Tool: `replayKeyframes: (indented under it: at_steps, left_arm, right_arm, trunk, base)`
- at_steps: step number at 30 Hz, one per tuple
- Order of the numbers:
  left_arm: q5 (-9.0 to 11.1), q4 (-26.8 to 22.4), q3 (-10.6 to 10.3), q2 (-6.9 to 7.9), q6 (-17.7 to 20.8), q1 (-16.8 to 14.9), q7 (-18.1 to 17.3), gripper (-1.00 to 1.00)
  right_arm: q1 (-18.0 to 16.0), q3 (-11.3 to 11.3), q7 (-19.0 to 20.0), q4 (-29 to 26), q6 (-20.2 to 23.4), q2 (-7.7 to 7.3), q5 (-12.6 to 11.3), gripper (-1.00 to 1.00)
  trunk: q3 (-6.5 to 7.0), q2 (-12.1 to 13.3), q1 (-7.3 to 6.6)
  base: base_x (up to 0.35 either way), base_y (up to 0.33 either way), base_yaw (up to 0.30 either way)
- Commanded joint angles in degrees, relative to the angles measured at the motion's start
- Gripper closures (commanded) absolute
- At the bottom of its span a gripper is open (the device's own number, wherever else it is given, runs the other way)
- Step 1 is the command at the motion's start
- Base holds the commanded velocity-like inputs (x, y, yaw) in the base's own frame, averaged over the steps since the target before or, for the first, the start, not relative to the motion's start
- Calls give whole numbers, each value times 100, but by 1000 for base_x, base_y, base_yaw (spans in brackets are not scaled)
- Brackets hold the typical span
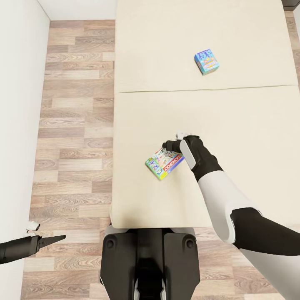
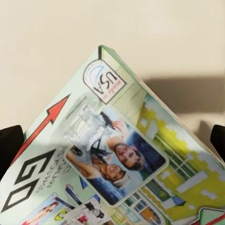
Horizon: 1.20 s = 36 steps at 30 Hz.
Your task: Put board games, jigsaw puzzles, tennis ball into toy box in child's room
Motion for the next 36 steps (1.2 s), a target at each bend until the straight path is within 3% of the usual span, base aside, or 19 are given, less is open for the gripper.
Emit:
replayKeyframes:
  at_steps: [1, 26, 36]
  left_arm:
    - [-5, -1, 0, 1, 61, -1, -25, -100]
    - [3, -1, 1, 1, 61, -1, -25, -100]
    - [-3, -1, 0, 1, 61, -1, -25, -100]
  right_arm:
    - [1, 3, -57, 148, 25, 0, 32, -100]
    - [1, 3, -57, 148, 33, 0, 32, -100]
    - [1, 3, -57, 148, 33, 0, 32, -100]
  trunk:
    - [-6, -5, 7]
    - [-7, -5, 7]
    - [-15, -5, 7]
  base:
    - [0, 0, 0]
    - [-37, 0, 0]
    - [-155, 0, 0]
